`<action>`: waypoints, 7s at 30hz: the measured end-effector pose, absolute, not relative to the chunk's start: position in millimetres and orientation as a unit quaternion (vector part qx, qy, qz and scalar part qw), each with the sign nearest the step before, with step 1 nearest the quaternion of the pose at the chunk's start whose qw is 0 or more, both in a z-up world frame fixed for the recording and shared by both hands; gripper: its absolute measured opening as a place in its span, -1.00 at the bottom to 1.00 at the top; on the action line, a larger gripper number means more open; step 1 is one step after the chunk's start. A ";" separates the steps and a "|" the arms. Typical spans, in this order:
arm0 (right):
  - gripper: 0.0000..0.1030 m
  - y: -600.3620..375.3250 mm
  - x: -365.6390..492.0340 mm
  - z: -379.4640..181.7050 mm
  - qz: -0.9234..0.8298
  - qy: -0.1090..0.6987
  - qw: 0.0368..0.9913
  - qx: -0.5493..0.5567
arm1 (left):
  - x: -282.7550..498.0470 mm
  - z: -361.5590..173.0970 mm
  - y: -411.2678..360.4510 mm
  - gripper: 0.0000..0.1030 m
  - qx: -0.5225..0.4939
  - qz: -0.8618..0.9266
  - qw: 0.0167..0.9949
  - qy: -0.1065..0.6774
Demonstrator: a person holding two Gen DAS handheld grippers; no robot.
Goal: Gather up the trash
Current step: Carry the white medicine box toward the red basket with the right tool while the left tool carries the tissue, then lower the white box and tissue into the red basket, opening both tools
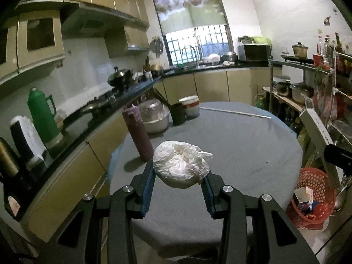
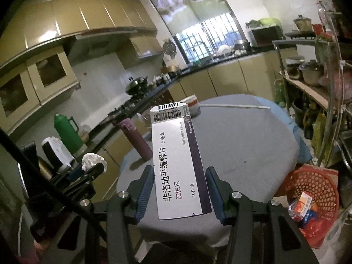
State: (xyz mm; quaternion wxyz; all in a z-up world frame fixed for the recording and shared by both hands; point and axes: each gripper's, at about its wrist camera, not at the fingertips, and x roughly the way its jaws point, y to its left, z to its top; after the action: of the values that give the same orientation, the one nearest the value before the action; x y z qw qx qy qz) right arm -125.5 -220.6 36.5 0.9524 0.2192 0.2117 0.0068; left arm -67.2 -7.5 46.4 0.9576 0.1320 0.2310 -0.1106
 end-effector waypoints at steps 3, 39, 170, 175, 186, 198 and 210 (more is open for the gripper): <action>-0.01 -216.6 -139.8 42.0 0.012 0.197 0.955 0.221 | -78.7 54.6 -8.1 -0.19 0.133 -0.112 0.960 0.218; 0.00 -206.7 -183.8 68.0 0.012 0.122 0.972 0.201 | -103.2 73.4 -15.0 -0.19 0.146 -0.135 0.964 0.179; 0.00 -435.1 -213.0 -100.7 -0.215 0.220 0.847 0.433 | -74.4 -71.8 -323.4 -0.19 0.295 -0.418 0.786 0.347; 0.00 -436.1 -209.8 -106.1 -0.213 0.226 0.844 0.437 | -72.1 -79.1 -326.2 -0.19 0.295 -0.419 0.782 0.355; 0.01 -445.8 -208.3 -131.6 -0.223 0.246 0.824 0.459 | -65.7 -105.2 -336.5 -0.19 0.286 -0.461 0.738 0.401; 0.19 -462.9 -220.5 -159.7 -0.240 0.249 0.786 0.513 | -66.4 -111.7 -335.8 0.24 0.269 -0.496 0.710 0.421; 0.19 -424.4 -201.4 -125.6 -0.211 0.249 0.829 0.454 | -62.0 -61.5 -266.0 0.40 0.271 -0.404 0.799 0.354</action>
State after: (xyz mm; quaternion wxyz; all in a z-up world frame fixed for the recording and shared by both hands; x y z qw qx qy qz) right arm -201.4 -424.4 -125.6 0.8292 0.4536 0.2493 -0.2110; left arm -62.0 -266.0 -61.5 0.7990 0.2707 0.3543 -0.4036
